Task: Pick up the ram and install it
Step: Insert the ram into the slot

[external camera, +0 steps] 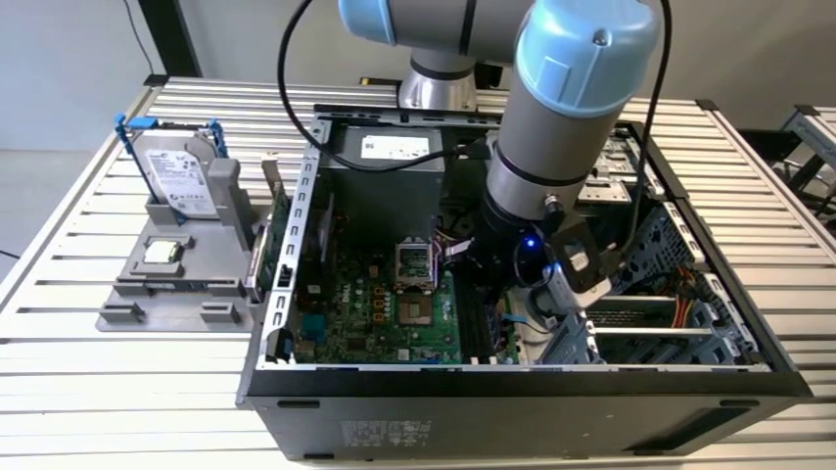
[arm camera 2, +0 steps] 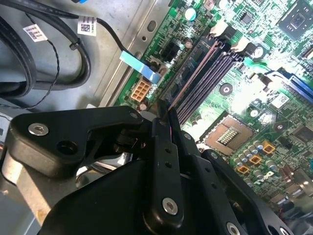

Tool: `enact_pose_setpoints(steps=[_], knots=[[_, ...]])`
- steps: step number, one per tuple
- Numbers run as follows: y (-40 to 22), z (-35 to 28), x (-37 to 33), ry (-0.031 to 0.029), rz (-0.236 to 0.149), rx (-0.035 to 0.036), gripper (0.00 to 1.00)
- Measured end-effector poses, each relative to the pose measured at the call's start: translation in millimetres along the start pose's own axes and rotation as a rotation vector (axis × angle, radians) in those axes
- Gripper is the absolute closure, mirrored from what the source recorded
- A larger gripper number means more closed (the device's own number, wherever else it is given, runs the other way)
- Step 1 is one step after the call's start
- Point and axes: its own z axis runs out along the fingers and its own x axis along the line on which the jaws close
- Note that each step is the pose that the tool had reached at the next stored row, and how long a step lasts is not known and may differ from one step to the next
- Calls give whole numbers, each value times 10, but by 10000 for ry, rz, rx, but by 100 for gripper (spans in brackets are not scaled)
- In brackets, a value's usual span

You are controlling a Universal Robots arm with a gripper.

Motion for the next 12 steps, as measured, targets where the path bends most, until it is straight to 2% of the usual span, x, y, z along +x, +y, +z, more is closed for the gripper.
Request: enact_pose_setpoints(steps=[4, 8, 9, 12], knots=[[-1, 18, 0, -1, 28, 1, 100], [0, 11, -1, 14, 33, -4, 100], [5, -2, -2, 19, 34, -26, 100], [4, -97, -3, 40, 35, 3, 100]])
